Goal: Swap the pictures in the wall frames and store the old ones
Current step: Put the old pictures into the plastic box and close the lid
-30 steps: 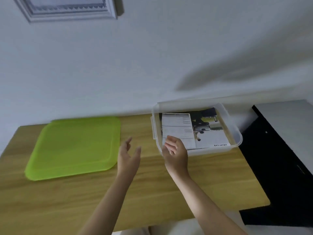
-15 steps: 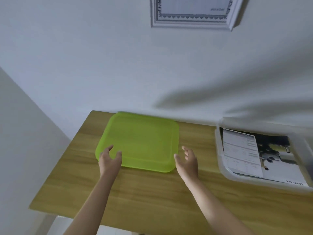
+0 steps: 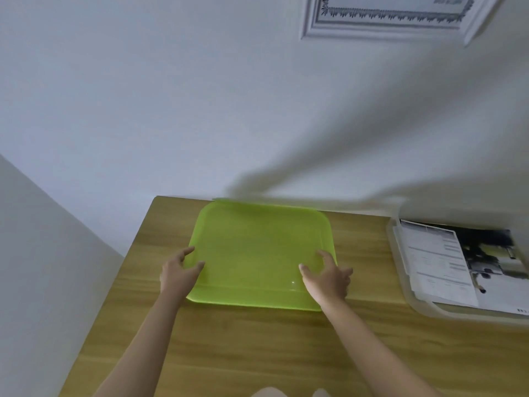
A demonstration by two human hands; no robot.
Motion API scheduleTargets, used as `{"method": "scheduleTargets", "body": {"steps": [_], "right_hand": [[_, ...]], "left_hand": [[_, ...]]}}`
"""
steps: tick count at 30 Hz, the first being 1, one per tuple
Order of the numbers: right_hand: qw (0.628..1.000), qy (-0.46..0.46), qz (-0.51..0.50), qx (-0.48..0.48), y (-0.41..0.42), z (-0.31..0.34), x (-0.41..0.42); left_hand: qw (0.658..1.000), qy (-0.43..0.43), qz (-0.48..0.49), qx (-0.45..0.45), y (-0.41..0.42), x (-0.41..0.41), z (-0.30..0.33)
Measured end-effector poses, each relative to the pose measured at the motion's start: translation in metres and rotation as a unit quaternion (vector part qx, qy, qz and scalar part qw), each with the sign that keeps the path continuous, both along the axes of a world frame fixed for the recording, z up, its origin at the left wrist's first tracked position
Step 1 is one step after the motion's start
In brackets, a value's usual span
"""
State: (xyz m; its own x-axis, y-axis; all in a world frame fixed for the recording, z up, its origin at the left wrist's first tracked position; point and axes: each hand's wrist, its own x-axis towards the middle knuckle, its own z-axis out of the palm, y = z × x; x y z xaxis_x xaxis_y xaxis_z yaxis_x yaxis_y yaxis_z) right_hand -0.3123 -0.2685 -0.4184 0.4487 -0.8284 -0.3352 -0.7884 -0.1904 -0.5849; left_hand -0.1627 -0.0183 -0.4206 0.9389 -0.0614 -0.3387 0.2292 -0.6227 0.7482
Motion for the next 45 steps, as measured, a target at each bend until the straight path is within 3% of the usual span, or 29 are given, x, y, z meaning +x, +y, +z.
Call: {"method": "scheduleTargets", "body": {"steps": [10,20,32,45], "right_hand": [[0.981,-0.04,-0.017,-0.188,-0.062,0.055,-0.064],[0.963,-0.108,-0.086,-0.232,-0.194,0.086,-0.191],[0.972,-0.064,-0.068,-0.218,-0.369,0.067,-0.287],[0.988,-0.018,-0.026,-0.15,-0.404,0.03,-0.285]], "left_hand": [[0.989,-0.02,-0.093,-0.112,-0.046,-0.052,0.034],[0.976,-0.021,-0.172,-0.135,-0.204,-0.139,0.07],[0.979,-0.034,-0.197,-0.027,-0.374,-0.242,0.063],[0.984,-0.009,-0.149,0.097,-0.409,-0.256,0.063]]}}
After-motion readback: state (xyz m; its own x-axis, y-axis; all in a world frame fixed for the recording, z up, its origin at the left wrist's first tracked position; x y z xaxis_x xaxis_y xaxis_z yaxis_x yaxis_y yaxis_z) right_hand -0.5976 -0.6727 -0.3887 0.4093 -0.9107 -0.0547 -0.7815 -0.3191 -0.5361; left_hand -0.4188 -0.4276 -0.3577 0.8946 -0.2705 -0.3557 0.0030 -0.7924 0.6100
